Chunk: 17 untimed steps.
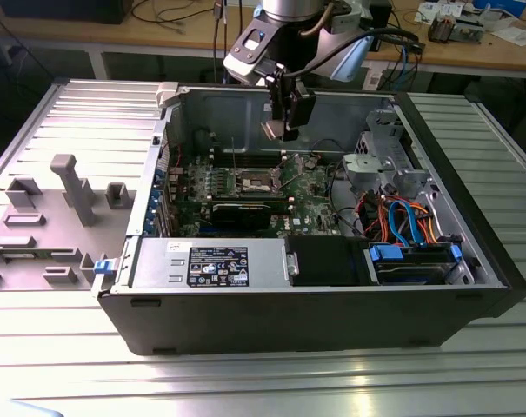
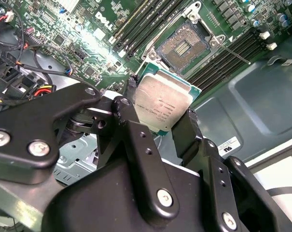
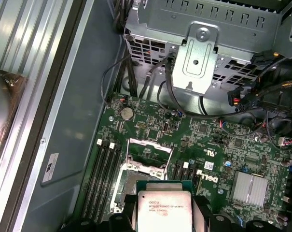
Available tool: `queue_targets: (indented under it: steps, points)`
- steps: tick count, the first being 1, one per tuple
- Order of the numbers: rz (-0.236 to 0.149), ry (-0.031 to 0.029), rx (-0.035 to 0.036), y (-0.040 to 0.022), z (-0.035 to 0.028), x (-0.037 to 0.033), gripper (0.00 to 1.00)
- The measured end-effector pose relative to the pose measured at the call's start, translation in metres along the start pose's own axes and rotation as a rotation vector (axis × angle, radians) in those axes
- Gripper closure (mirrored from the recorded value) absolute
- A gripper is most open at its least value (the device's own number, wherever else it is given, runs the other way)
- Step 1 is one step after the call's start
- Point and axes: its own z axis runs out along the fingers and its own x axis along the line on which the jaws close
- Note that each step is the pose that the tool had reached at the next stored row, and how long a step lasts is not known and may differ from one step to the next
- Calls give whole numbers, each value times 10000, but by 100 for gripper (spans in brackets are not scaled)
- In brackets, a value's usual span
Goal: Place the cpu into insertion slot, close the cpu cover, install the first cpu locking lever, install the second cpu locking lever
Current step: 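Place the cpu into insertion slot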
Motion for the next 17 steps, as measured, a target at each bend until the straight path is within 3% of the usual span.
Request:
queue_targets:
  steps: [3, 7, 10, 17]
  points:
    - [104, -9, -2, 0, 3, 0, 46]
    - [662, -54, -8, -3, 32, 0, 46]
    - [686, -57, -8, -6, 80, -1, 46]
    - [1433, -105, 27, -15, 157, -2, 46]
